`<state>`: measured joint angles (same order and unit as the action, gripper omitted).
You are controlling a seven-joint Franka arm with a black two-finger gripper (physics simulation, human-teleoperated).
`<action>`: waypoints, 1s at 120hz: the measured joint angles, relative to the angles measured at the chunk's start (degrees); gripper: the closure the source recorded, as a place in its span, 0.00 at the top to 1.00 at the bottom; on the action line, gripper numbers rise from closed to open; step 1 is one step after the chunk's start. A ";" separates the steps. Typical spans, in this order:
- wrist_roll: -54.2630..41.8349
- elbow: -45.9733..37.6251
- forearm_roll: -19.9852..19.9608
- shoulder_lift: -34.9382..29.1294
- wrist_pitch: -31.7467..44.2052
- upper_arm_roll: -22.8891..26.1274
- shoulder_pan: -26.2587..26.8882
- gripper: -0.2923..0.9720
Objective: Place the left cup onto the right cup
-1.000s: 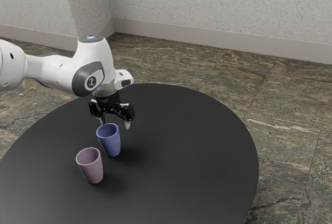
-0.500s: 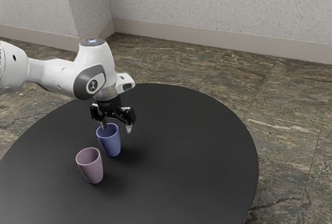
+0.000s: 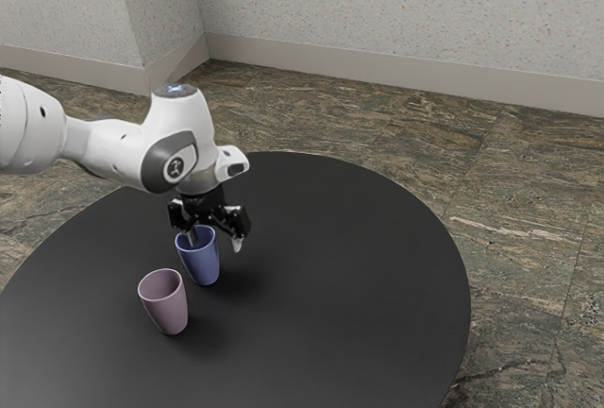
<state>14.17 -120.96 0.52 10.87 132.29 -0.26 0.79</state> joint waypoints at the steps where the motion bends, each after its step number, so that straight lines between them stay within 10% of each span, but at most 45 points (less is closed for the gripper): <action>1: 0.00 0.00 0.00 0.05 0.04 0.00 0.00 0.77; 120: -0.37 0.07 0.31 2.30 2.90 -0.77 0.04 0.50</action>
<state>13.79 -120.89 0.83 13.17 135.19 -1.03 0.83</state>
